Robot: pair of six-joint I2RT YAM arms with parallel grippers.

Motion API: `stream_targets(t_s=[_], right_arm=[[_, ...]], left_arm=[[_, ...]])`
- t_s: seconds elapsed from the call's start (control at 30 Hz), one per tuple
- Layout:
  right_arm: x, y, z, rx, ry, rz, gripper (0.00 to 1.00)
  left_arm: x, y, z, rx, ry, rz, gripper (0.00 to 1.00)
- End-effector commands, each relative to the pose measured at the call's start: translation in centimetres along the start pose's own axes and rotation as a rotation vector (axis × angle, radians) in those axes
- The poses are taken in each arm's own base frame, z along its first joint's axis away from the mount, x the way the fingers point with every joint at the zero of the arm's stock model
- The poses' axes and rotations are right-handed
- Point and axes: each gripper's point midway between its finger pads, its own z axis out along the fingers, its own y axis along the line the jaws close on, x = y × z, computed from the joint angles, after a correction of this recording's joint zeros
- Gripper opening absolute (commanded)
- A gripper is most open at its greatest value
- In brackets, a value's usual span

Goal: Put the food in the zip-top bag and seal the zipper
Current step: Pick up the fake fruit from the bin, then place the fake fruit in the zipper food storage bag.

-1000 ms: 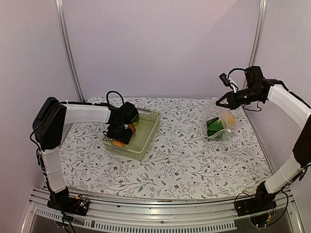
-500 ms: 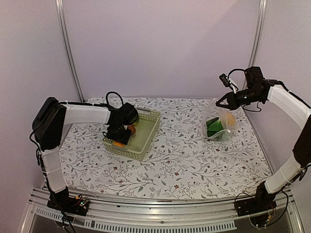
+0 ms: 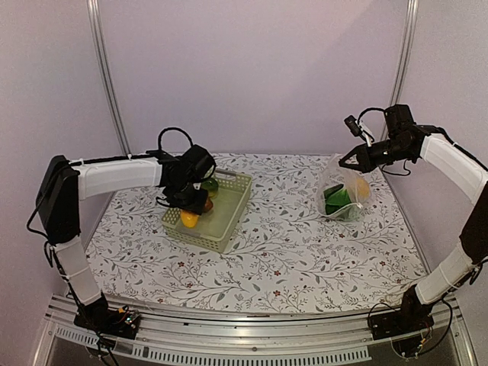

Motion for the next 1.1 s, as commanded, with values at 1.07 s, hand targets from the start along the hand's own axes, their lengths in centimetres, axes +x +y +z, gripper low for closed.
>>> stream_targets(t_s=[1.07], right_arm=[[-0.5, 0.5, 0.0, -0.020, -0.015, -0.022, 0.00]], left_arm=[[-7.9, -29.9, -18.8, 1.175, -0.302, 0.173, 0.33]])
